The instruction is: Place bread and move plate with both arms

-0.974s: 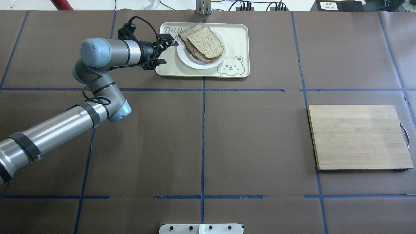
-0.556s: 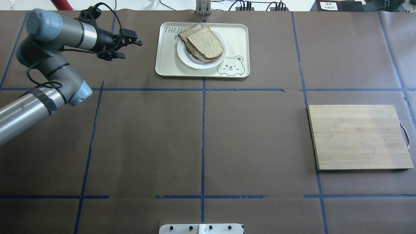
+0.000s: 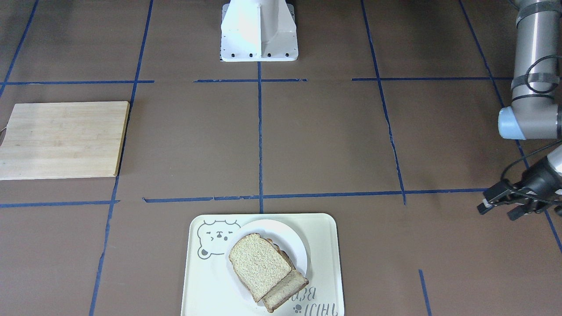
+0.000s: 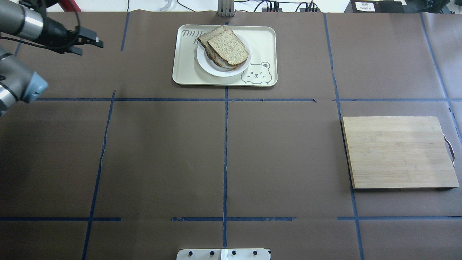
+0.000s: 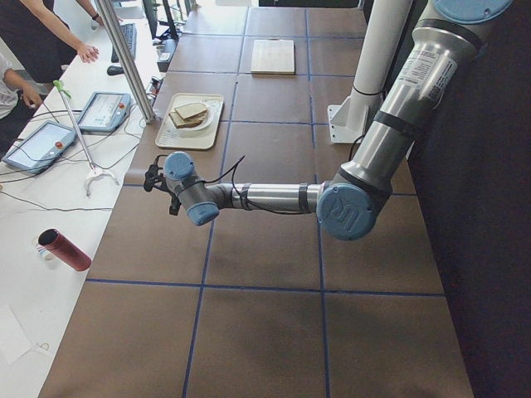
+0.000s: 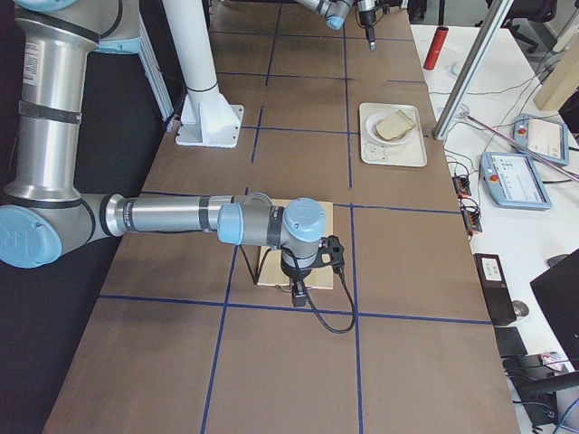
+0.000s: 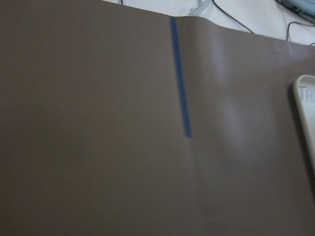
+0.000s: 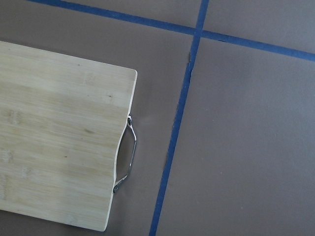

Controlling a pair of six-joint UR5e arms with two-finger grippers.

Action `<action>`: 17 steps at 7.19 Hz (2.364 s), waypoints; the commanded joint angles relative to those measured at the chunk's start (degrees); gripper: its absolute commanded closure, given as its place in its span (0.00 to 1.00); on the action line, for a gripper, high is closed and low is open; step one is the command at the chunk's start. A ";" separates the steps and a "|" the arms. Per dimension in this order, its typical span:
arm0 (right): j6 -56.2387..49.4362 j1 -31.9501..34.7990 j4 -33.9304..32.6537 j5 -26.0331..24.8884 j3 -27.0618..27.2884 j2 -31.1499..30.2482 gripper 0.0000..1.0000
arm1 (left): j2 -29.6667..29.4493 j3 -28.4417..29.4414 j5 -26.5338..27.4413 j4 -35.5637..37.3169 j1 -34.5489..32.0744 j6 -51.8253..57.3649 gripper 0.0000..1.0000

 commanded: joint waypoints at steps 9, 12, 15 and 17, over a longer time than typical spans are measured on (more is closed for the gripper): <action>0.00 0.14 0.00 -0.18 -0.19 -0.09 0.00 | 28.70 -40.08 3.07 58.09 -15.31 43.73 0.00; -0.09 0.67 -0.09 -0.09 -0.37 -0.27 0.00 | 28.70 -39.29 2.99 58.36 -15.31 43.65 0.00; 0.00 0.67 -0.09 -0.09 -0.37 -0.97 0.00 | 30.64 -37.78 3.07 57.83 -15.31 43.65 0.00; 0.00 0.67 -0.09 -0.18 -0.28 -1.06 0.00 | 30.81 -38.41 3.60 57.74 -15.40 43.65 0.00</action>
